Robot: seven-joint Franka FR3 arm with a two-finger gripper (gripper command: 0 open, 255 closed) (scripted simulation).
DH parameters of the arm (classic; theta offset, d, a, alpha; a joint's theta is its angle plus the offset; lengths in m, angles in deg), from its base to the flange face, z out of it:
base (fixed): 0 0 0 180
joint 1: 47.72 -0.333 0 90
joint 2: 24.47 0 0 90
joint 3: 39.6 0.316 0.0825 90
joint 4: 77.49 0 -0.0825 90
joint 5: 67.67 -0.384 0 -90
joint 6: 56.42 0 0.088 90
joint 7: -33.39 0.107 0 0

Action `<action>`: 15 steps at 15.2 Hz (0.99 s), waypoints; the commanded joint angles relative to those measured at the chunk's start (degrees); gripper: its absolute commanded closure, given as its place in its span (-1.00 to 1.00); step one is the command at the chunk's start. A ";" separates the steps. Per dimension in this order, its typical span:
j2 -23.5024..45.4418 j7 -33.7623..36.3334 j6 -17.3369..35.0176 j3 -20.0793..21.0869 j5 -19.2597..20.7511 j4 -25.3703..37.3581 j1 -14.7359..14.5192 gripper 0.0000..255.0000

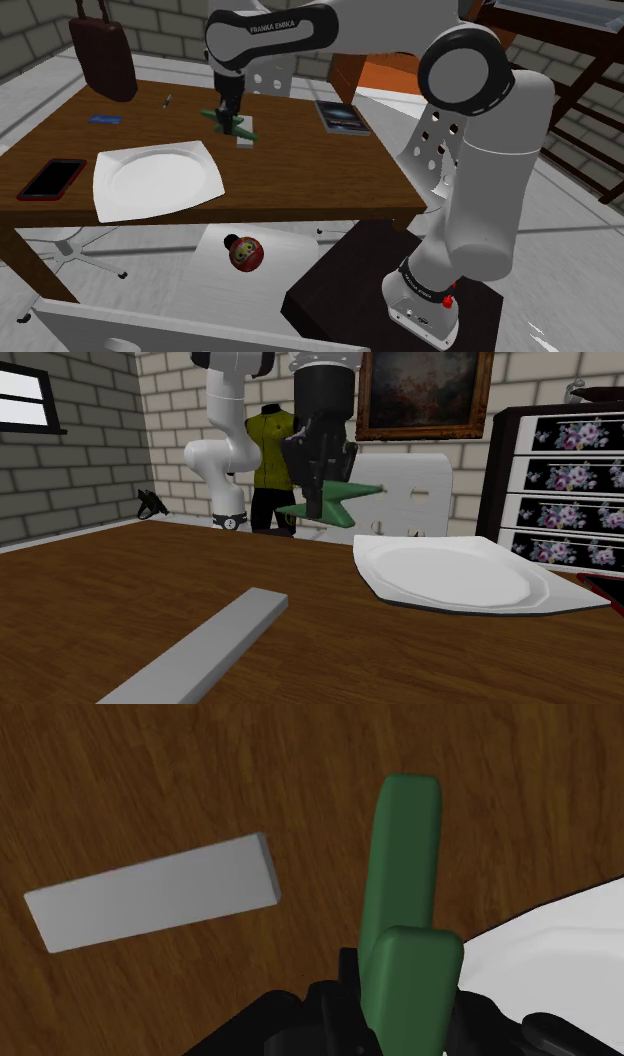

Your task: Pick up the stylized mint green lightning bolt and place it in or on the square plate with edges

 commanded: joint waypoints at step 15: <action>19.60 15.66 -11.19 3.97 1.74 30.57 -11.61 1.00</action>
